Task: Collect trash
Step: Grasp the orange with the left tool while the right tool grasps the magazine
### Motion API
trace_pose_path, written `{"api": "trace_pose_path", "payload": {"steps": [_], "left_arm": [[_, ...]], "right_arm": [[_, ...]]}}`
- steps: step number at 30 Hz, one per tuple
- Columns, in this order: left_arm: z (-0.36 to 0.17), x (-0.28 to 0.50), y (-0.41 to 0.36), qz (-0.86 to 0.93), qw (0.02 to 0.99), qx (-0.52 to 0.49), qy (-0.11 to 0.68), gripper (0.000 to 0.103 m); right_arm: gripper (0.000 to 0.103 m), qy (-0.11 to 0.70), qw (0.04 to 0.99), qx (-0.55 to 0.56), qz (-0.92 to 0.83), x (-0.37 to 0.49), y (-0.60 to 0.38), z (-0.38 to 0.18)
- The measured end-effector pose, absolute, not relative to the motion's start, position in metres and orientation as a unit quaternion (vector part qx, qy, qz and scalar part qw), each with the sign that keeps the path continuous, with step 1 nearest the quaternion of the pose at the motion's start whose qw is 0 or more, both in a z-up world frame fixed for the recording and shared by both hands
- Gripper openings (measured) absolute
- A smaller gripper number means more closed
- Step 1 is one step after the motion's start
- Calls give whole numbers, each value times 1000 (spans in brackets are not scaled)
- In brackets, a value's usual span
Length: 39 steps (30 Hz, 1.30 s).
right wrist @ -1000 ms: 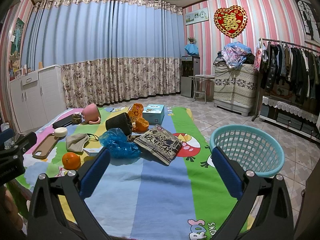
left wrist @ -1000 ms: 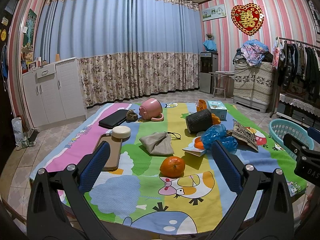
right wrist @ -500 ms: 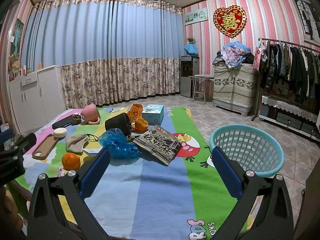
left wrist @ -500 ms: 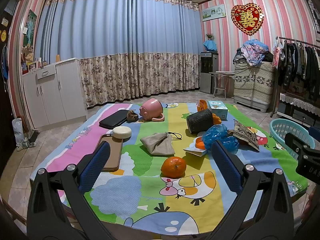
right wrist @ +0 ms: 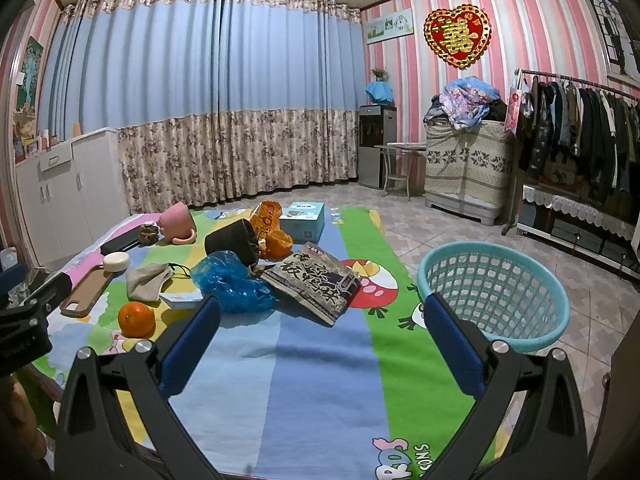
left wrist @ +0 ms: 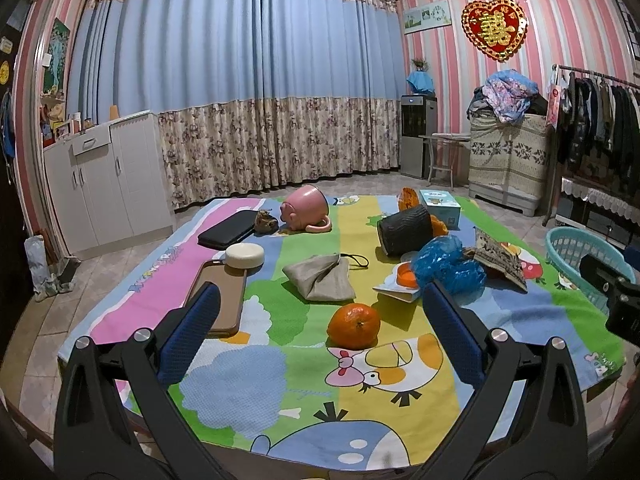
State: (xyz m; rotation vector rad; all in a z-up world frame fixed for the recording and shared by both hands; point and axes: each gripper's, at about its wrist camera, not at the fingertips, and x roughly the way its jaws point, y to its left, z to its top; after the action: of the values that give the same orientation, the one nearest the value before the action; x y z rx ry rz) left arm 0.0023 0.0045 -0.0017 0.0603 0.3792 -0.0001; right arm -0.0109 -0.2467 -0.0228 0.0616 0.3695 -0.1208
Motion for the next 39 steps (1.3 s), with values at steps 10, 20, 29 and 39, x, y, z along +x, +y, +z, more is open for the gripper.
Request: {"api": "trace_pose_path", "payload": {"steps": [10, 20, 29, 39], "left_arm": [[-25, 19, 2, -4, 974, 38, 221, 98], [-48, 63, -3, -7, 961, 39, 274, 98], [-65, 99, -15, -4, 942, 63, 329, 97], [-77, 111, -17, -54, 931, 56, 358, 44]], "right_arm": [[99, 206, 975, 37, -70, 1, -253, -35], [99, 230, 970, 24, -80, 23, -257, -48], [99, 290, 950, 50, -100, 51, -277, -61], [99, 329, 940, 16, -85, 96, -273, -63]]}}
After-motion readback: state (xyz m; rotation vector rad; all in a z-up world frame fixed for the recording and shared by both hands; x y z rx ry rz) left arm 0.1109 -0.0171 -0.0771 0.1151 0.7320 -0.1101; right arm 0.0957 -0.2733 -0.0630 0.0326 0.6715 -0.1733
